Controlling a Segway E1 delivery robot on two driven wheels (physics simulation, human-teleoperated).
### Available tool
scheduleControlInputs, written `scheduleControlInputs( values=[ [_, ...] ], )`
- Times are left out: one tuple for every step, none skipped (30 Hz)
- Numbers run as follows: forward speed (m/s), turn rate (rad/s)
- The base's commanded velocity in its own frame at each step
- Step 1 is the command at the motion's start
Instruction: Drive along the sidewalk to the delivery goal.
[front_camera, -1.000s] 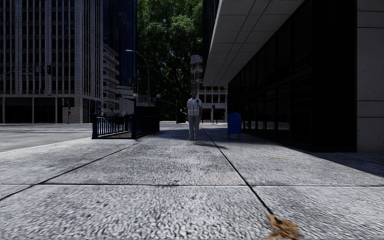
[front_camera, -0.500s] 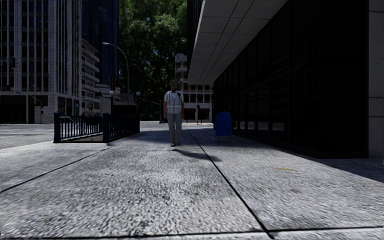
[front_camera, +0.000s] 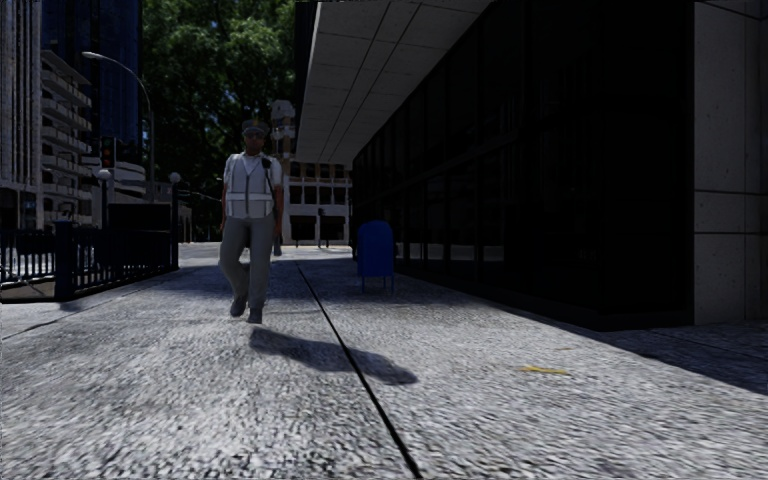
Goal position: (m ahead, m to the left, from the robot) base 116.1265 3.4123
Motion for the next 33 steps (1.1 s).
scheduleControlInputs(
  values=[
    [1.4, -0.55],
    [1.4, -0.55],
    [1.48, -0.55],
    [2.0, -0.5],
    [2.0, -0.39],
    [2.0, -0.37],
    [2.0, -0.36],
    [2.0, -0.36],
    [2.0, -0.36],
    [2.0, -0.36],
    [2.0, -0.36],
    [2.0, -0.36],
    [2.0, -0.36],
    [2.0, -0.36],
    [2.0, -0.36],
    [2.0, -0.26],
    [2.0, -0.06],
    [2.0, 0.0],
    [2.0, 0.0],
    [2.0, 0.0],
    [2.0, 0.0],
    [2.0, 0.0],
    [2.0, 0.0],
    [2.0, 0.0],
    [2.0, 0.0],
    [2.0, 0.07],
    [2.0, 0.11],
    [2.0, 0.16],
    [2.0, 0.21],
    [2.0, 0.27],
    [2.0, 0.31],
    [2.0, 0.34],
    [2.0, 0.38]
  ],
)
